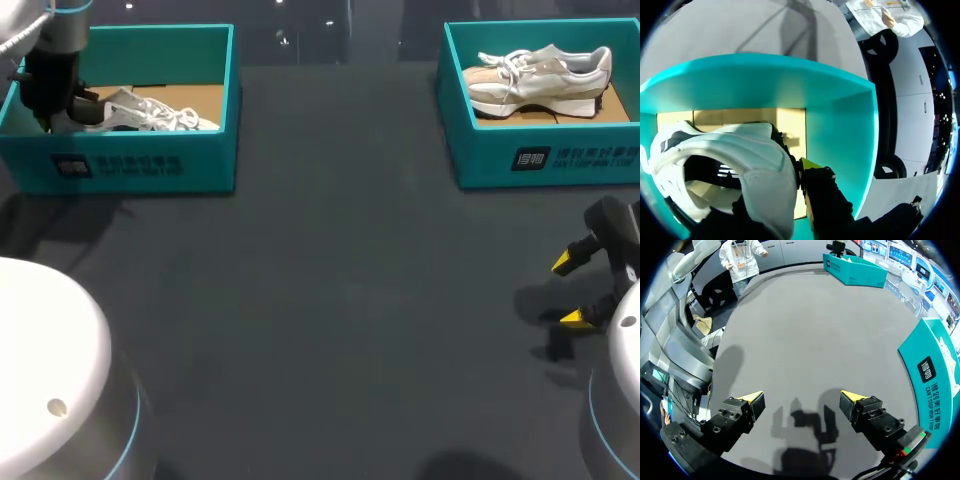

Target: Take the shoe out of the shoebox, open the shoe tongue, remove and reinsert the insole, then place the shoe into the shoebox

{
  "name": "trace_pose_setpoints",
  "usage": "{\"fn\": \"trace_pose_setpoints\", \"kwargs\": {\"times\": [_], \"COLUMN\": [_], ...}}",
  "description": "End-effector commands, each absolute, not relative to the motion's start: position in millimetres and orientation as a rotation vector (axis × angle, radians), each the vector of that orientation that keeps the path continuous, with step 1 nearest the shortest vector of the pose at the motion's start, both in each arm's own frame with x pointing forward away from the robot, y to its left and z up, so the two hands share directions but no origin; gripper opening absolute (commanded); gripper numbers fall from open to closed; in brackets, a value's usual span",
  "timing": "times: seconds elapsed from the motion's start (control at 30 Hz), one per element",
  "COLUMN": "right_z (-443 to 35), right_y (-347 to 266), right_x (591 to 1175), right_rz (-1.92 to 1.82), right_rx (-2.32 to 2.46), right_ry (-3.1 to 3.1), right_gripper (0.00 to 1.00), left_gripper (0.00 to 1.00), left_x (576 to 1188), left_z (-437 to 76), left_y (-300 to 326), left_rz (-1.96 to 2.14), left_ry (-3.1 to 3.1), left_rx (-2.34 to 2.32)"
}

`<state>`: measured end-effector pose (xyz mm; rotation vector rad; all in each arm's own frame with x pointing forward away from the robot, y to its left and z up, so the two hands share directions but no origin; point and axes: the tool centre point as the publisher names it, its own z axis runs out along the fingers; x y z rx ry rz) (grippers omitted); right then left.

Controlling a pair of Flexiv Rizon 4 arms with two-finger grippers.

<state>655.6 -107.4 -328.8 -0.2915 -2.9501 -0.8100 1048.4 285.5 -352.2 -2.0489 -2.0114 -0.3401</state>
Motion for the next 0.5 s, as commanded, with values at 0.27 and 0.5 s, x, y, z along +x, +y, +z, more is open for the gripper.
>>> {"fn": "trace_pose_setpoints", "kwargs": {"times": [0.27,0.5], "right_z": [-328.6,-328.6], "right_y": [-106.8,-106.8], "right_x": [654.2,654.2], "right_rz": [-0.805,-0.805], "right_rx": [-0.294,-0.294], "right_ry": [-2.954,-2.954], "right_gripper": [1.0,1.0], "left_gripper": [0.43,0.47], "left_x": [1047.1,1043.7], "left_z": [-360.7,-345.1], "left_y": [289.1,292.1], "left_rz": [-0.359,-0.348], "left_ry": [-2.021,-2.087], "left_rx": [-2.046,-2.058]}}
